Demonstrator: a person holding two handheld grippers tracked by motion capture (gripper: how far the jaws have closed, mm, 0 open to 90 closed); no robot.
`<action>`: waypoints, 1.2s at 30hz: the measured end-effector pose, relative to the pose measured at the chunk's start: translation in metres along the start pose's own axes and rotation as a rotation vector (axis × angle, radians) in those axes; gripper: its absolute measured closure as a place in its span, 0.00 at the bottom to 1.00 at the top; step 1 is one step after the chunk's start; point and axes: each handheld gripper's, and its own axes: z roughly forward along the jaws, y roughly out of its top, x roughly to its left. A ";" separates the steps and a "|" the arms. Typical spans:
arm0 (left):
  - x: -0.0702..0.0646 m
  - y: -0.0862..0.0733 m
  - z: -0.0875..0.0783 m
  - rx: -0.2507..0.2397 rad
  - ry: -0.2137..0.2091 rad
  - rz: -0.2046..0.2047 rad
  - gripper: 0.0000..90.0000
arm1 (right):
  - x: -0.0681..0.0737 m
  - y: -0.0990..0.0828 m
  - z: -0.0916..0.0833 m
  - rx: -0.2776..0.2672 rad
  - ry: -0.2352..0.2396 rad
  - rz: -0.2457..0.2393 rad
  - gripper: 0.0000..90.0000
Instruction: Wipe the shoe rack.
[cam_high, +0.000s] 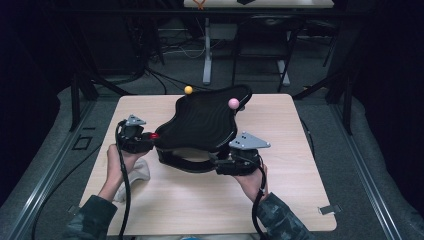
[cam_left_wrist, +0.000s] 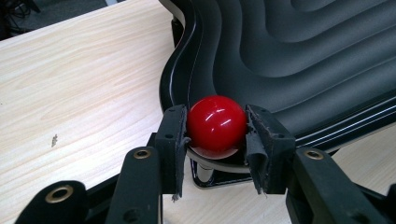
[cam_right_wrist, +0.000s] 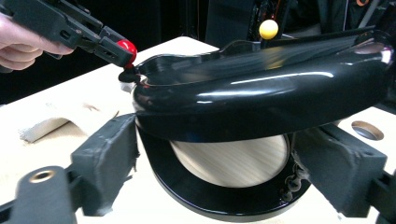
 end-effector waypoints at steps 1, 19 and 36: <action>0.000 0.000 0.000 -0.002 -0.003 0.001 0.67 | -0.001 0.000 0.000 -0.002 0.000 0.006 0.14; -0.020 0.002 0.005 -0.004 -0.073 0.018 0.67 | -0.033 0.002 0.011 0.002 -0.133 0.069 0.17; -0.054 0.007 0.015 -0.020 -0.136 0.051 0.67 | -0.065 0.002 0.025 -0.004 -0.215 0.197 0.19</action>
